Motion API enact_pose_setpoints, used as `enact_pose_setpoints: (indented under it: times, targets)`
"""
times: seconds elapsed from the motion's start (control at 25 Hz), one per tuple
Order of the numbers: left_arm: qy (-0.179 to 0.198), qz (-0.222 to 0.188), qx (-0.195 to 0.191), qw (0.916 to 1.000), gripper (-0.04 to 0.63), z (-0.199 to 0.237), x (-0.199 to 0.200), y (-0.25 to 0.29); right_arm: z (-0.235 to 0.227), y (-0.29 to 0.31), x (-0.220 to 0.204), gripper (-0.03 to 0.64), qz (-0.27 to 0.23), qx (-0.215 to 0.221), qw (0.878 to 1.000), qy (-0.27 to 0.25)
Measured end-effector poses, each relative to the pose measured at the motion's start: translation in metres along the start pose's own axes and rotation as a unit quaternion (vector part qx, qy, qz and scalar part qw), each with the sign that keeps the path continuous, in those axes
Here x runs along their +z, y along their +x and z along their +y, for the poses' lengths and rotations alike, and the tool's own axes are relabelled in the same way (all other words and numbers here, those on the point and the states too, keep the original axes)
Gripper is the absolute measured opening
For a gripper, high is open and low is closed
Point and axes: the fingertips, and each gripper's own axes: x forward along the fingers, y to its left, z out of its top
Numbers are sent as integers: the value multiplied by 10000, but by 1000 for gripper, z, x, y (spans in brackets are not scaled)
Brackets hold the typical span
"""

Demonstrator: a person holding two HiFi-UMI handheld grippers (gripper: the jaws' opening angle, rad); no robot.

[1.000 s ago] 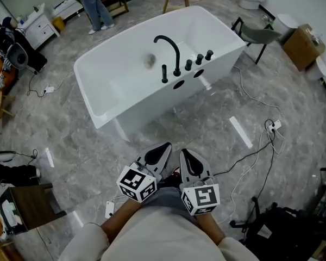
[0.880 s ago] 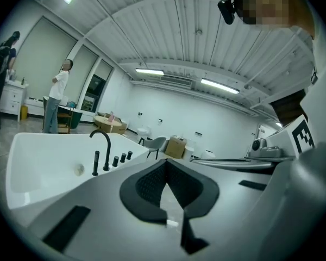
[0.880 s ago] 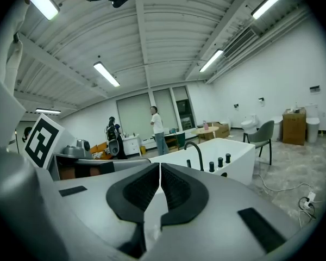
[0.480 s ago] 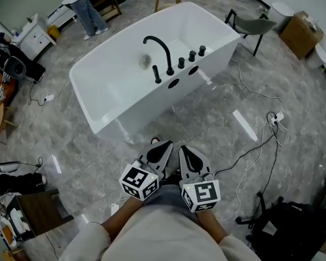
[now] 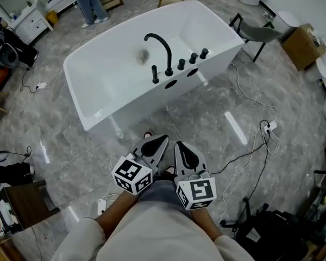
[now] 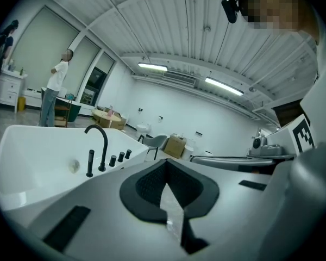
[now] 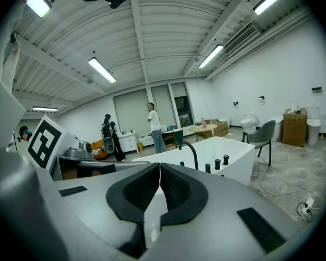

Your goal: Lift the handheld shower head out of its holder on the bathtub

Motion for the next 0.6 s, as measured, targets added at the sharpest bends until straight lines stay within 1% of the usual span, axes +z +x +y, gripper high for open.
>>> enact_pose_setpoints:
  times: [0.32,0.6]
  targets:
    - [-213,50,45,9998,5,45,13,27,-1,54,15,18,206,172,9995,-191]
    - [-275,49,-22,9996,5,89,34,52,-8,110,28,18,338,194,9990,-226]
